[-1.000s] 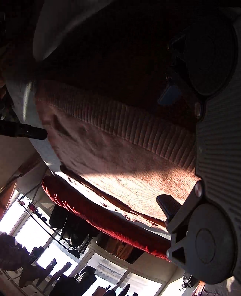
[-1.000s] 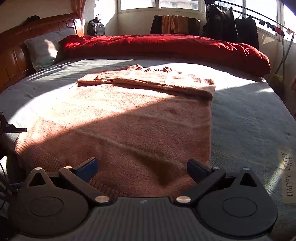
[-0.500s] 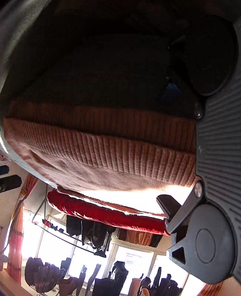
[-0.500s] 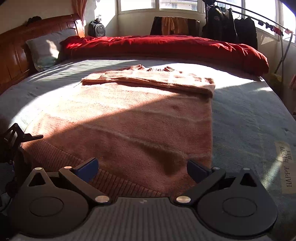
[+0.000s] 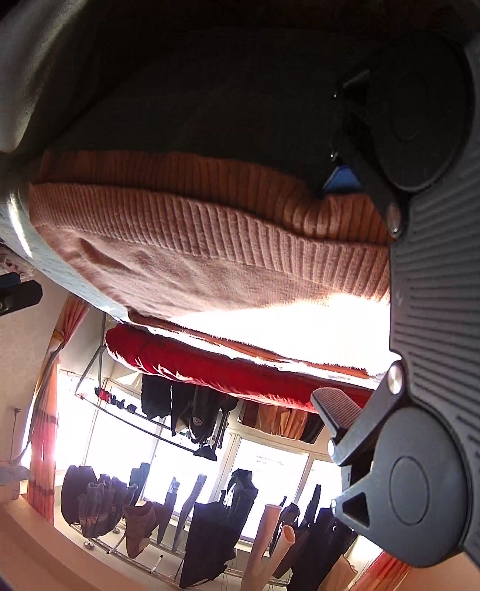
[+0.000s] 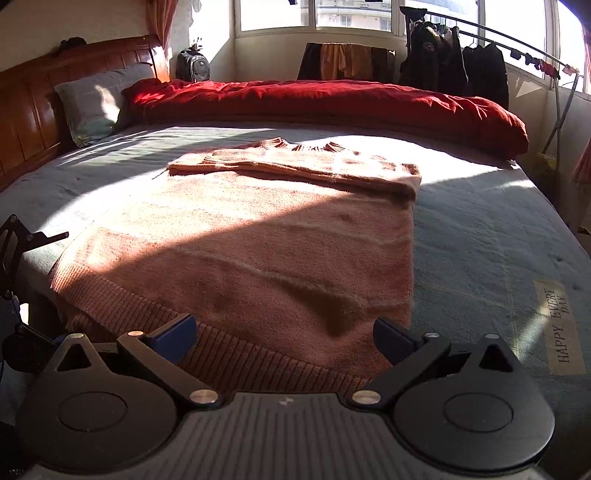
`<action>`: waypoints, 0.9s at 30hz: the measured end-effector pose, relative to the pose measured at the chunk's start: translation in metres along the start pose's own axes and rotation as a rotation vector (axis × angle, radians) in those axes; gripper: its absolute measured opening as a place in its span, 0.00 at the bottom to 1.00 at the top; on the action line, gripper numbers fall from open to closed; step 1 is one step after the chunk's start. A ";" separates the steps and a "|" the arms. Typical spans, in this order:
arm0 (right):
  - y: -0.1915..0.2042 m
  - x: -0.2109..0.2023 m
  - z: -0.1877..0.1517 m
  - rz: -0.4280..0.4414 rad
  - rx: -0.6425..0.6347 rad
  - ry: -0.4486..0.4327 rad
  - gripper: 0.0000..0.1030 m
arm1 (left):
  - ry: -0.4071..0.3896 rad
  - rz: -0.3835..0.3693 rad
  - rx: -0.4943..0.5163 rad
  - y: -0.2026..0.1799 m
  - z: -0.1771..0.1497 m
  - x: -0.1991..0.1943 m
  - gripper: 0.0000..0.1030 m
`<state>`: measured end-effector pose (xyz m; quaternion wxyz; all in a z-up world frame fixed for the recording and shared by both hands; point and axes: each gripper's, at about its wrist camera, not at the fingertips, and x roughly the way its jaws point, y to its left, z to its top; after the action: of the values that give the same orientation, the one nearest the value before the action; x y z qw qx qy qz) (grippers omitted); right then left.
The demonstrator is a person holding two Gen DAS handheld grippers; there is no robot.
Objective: Fold clothes
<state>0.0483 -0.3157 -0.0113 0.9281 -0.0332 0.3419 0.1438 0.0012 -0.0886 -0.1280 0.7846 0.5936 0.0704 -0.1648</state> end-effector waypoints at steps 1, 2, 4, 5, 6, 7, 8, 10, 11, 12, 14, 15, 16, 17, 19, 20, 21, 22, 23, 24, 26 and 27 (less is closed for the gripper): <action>0.001 -0.001 0.000 0.002 -0.002 -0.002 1.00 | 0.001 0.003 -0.001 -0.001 -0.001 -0.002 0.99; 0.001 -0.002 0.000 0.003 -0.003 -0.004 1.00 | 0.004 0.006 0.010 -0.004 -0.003 -0.002 0.99; 0.003 -0.004 0.000 -0.001 -0.010 -0.003 1.00 | 0.017 0.030 0.045 -0.009 -0.010 -0.001 0.99; 0.003 -0.005 0.000 -0.005 -0.016 -0.002 1.00 | 0.027 0.039 0.051 -0.010 -0.014 -0.001 0.99; 0.003 -0.007 -0.001 -0.008 -0.021 -0.002 1.00 | 0.032 0.044 0.036 -0.007 -0.018 -0.002 0.99; 0.003 -0.009 -0.001 -0.014 -0.026 0.000 1.00 | 0.036 0.047 0.017 -0.004 -0.022 -0.003 0.99; 0.002 -0.010 -0.002 -0.018 -0.026 0.002 1.00 | 0.036 0.054 -0.004 -0.001 -0.023 -0.004 0.99; -0.001 -0.010 -0.003 -0.022 -0.020 0.007 1.00 | 0.021 0.076 -0.025 0.005 -0.023 -0.007 1.00; -0.003 -0.009 -0.003 -0.023 -0.013 0.011 1.00 | 0.007 0.093 -0.018 0.006 -0.021 -0.008 1.00; -0.004 -0.008 -0.003 -0.024 -0.007 0.013 1.00 | -0.008 0.110 -0.010 0.006 -0.018 -0.010 1.00; -0.005 -0.004 -0.002 -0.019 0.009 0.020 1.00 | -0.041 0.139 0.011 0.003 -0.010 -0.010 1.00; -0.004 -0.003 -0.001 -0.013 0.014 0.022 1.00 | -0.051 0.140 0.010 0.002 -0.007 -0.009 1.00; -0.003 -0.001 0.000 -0.006 0.019 0.023 1.00 | -0.057 0.128 0.005 0.000 -0.003 -0.008 1.00; -0.001 0.000 0.001 -0.001 0.019 0.024 1.00 | -0.062 0.120 0.002 -0.001 0.000 -0.005 1.00; 0.005 0.002 0.002 0.011 0.009 0.023 1.00 | -0.071 0.109 0.000 -0.004 0.005 0.000 1.00; 0.008 0.002 0.004 0.014 -0.001 0.023 1.00 | -0.073 0.105 0.003 -0.006 0.007 0.003 1.00; 0.011 0.002 0.005 0.017 -0.011 0.024 1.00 | -0.072 0.103 0.007 -0.007 0.007 0.003 1.00; 0.014 0.002 0.006 0.017 -0.022 0.024 1.00 | -0.070 0.103 0.010 -0.007 0.007 0.004 1.00; 0.015 0.001 0.007 0.014 -0.032 0.023 1.00 | -0.064 0.103 0.012 -0.006 0.005 0.004 1.00; 0.016 -0.001 0.008 0.012 -0.042 0.021 1.00 | -0.054 0.104 0.017 -0.004 0.002 0.004 1.00; 0.015 -0.003 0.009 0.007 -0.054 0.018 1.00 | -0.035 0.115 0.029 0.000 -0.004 0.004 1.00; 0.015 -0.003 0.009 0.004 -0.056 0.018 1.00 | -0.020 0.117 0.034 0.002 -0.009 0.004 1.00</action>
<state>0.0471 -0.3011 -0.0017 0.9234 -0.0598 0.3460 0.1551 0.0061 -0.0801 -0.1300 0.7834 0.6081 0.0251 -0.1258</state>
